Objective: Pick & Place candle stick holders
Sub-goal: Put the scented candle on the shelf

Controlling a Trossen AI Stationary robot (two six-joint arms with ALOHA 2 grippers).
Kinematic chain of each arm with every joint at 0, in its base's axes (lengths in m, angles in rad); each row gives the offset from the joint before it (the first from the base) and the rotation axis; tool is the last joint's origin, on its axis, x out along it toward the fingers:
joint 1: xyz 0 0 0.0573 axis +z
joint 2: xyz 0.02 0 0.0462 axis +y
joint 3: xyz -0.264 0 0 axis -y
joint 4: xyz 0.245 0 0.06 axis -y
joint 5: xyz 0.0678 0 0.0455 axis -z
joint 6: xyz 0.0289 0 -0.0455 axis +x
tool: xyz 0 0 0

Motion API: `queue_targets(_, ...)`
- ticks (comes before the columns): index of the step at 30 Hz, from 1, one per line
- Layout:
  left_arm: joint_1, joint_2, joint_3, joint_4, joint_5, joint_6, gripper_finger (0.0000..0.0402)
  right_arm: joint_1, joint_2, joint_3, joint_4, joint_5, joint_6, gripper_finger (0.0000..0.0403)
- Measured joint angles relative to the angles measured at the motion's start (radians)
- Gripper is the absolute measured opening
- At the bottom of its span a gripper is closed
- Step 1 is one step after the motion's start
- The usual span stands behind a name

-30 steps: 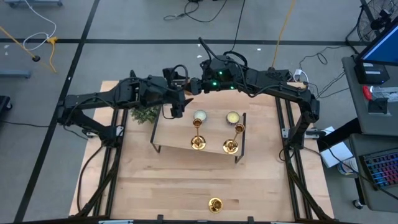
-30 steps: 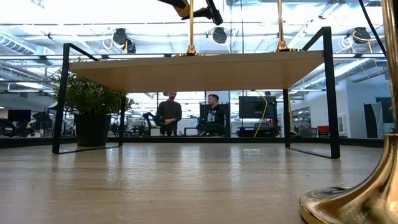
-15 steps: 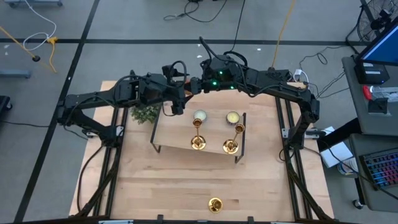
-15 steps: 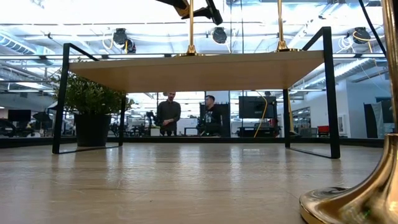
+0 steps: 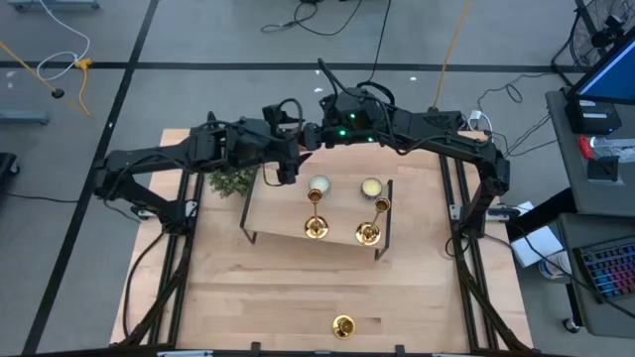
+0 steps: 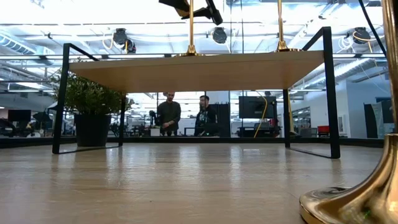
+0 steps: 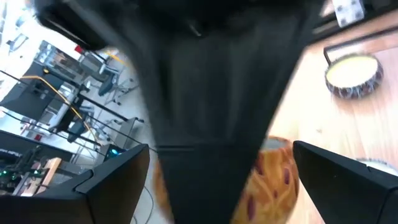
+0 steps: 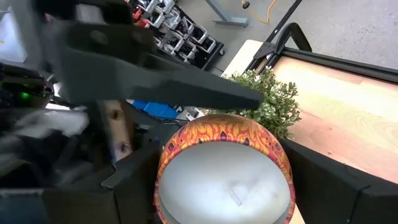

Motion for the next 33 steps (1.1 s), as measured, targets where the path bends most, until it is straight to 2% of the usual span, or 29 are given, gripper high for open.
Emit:
queue_targets(8,-0.006,0.002,-0.001,-0.006,-0.037,0.004,0.0392,0.0,0.0,0.0,-0.006,0.0,-0.003,0.0299)
queue_targets(15,-0.012,0.003,-0.001,-0.014,-0.048,0.001,0.0311,0.0,0.0,0.001,-0.009,-0.001,-0.012,0.0299)
queue_targets(17,-0.021,0.003,-0.001,-0.015,-0.058,0.003,0.0298,0.0,0.0,0.001,-0.008,-0.001,-0.015,0.03)
queue_targets(22,-0.032,0.003,-0.001,-0.016,-0.079,-0.009,0.0307,0.0,-0.002,0.001,-0.008,-0.002,-0.019,0.03)
queue_targets(28,-0.033,0.003,-0.001,-0.001,-0.09,-0.032,0.0386,0.0,-0.002,0.001,-0.009,0.0,-0.019,0.03)
queue_targets(30,-0.032,0.003,-0.001,0.0,-0.104,-0.032,0.0387,0.0,-0.002,0.001,-0.008,0.0,-0.019,0.03)
queue_targets(33,-0.032,0.003,-0.001,-0.001,-0.111,-0.03,0.0364,0.0,-0.002,0.001,-0.008,0.001,-0.019,0.03)
